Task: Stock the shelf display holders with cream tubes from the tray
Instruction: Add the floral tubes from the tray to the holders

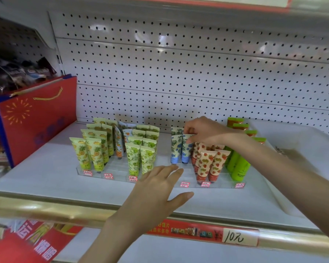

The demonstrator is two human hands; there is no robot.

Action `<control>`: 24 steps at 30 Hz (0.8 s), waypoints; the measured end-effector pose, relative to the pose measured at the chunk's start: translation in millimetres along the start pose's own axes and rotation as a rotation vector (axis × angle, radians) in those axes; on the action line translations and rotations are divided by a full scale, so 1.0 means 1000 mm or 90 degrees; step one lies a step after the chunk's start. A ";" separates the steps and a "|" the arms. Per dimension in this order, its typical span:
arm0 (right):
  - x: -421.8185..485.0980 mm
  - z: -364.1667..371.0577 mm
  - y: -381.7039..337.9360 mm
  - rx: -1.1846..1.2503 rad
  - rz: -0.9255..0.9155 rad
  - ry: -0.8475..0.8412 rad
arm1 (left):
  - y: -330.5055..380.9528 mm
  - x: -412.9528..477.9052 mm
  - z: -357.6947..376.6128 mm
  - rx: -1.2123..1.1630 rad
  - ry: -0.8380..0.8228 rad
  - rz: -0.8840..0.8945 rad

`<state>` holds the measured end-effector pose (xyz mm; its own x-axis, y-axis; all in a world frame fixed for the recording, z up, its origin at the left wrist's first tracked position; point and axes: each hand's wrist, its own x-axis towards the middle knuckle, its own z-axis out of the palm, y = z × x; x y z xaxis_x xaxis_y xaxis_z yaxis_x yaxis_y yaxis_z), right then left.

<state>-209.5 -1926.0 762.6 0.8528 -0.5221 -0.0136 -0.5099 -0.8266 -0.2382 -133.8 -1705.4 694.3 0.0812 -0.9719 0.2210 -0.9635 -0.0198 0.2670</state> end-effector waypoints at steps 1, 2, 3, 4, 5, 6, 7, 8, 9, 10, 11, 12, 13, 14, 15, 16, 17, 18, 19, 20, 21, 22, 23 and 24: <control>0.001 0.000 0.000 -0.004 0.003 -0.002 | 0.000 0.000 0.001 -0.002 0.001 -0.001; 0.001 0.001 0.000 -0.004 0.005 -0.003 | -0.001 0.001 0.002 -0.005 0.000 -0.003; 0.001 0.001 0.000 -0.002 0.006 -0.005 | 0.000 0.002 0.001 -0.007 0.001 -0.001; 0.002 0.002 0.001 0.001 0.007 -0.006 | 0.000 0.002 0.001 -0.004 0.003 0.002; 0.002 0.003 0.001 0.003 0.007 -0.005 | 0.000 0.003 0.001 -0.001 0.004 0.004; 0.002 0.004 0.002 0.006 0.007 -0.003 | 0.001 0.003 0.000 -0.002 0.001 0.002; 0.001 0.005 0.002 0.008 0.007 0.000 | 0.001 0.003 -0.001 -0.007 -0.006 -0.002; 0.001 0.006 0.003 0.010 0.008 0.002 | 0.002 0.003 -0.001 -0.011 -0.011 -0.005; 0.002 0.006 0.004 0.011 0.011 0.002 | 0.003 0.004 -0.002 -0.011 -0.012 -0.005; 0.002 0.006 0.004 0.017 0.015 0.000 | 0.004 0.004 -0.003 -0.005 -0.012 -0.003; 0.003 0.005 0.005 0.027 0.019 -0.003 | 0.004 0.004 -0.003 -0.001 -0.011 0.001; 0.003 0.004 0.005 0.039 0.020 -0.007 | 0.004 0.004 -0.003 -0.003 -0.011 0.003; 0.003 0.002 0.005 0.052 0.019 -0.011 | 0.004 0.004 -0.004 -0.009 -0.012 0.004; 0.003 -0.001 0.006 0.064 0.018 -0.012 | 0.004 0.004 -0.004 -0.015 -0.013 0.005; 0.001 -0.004 0.006 0.071 0.014 -0.009 | 0.005 0.003 -0.005 -0.016 -0.013 0.009; -0.001 -0.007 0.005 0.073 0.011 -0.002 | 0.005 0.003 -0.006 -0.014 -0.014 0.013; -0.004 -0.010 0.004 0.068 0.011 0.010 | 0.006 0.002 -0.007 -0.014 -0.015 0.018; -0.008 -0.014 0.004 0.060 0.014 0.028 | 0.007 0.003 -0.008 -0.017 -0.017 0.022; -0.012 -0.018 0.004 0.050 0.020 0.052 | 0.008 0.003 -0.010 -0.020 -0.017 0.027; -0.018 -0.022 0.003 0.041 0.028 0.079 | 0.010 0.005 -0.012 -0.024 -0.015 0.034; -0.025 -0.027 0.002 0.030 0.040 0.105 | 0.013 0.007 -0.015 -0.028 -0.012 0.042; -0.033 -0.031 0.002 0.021 0.056 0.131 | 0.016 0.010 -0.019 -0.032 -0.009 0.052; -0.042 -0.035 0.001 0.011 0.072 0.154 | 0.019 0.013 -0.022 -0.032 -0.006 0.063; -0.052 -0.039 0.002 0.003 0.091 0.172 | 0.023 0.017 -0.025 -0.028 -0.001 0.075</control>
<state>-259.2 -1908.2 800.8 0.7111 -0.6707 0.2109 -0.6217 -0.7399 -0.2569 -147.6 -1716.4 727.9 -0.0320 -0.9672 0.2519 -0.9541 0.1047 0.2808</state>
